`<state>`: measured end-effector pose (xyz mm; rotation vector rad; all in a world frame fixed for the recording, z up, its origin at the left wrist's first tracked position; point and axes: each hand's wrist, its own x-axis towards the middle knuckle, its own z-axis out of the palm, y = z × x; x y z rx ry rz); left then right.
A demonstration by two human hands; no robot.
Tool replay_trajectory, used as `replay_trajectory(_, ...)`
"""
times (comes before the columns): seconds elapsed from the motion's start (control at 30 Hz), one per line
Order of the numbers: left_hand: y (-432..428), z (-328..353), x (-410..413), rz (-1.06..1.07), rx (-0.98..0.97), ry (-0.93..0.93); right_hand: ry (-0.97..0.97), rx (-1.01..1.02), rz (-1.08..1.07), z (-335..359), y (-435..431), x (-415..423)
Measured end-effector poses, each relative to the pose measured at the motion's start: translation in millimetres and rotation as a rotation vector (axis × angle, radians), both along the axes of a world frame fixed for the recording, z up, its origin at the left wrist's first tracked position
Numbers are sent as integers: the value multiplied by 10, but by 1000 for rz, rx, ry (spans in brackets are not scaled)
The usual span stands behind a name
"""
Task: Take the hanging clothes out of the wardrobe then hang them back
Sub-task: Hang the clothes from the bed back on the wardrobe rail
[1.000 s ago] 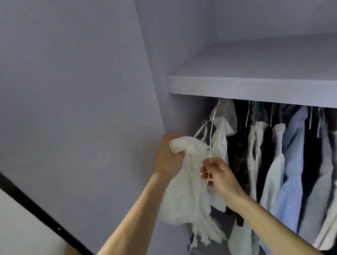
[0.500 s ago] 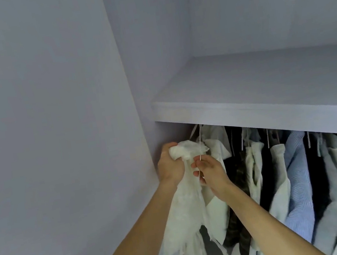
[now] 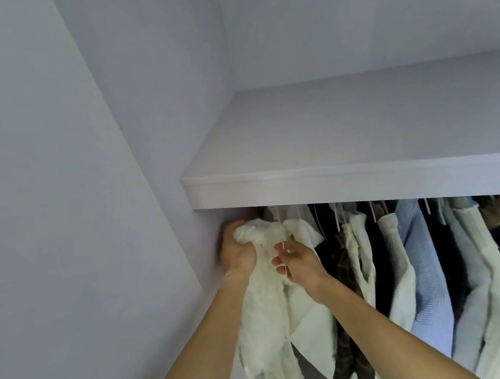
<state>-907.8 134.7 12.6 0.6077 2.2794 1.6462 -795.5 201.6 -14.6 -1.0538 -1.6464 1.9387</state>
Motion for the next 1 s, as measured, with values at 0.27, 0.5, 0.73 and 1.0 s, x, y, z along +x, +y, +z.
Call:
replay_trajectory(0.27,242,-77,-242,-205,-150,-37,15,20,-20,-60,148,90)
replay_trajectory(0.5,143,-452,-224,-351,-514,-68,-4,81,-17,-165,205,98)
replay_trajectory(0.73,8,-466,-298,-285,-373,-61,-44,144,34,-208,192,73)
replay_trajectory(1.0,-736,-316,333,-252,-374,88,-65,409,283,-231,-89,759)
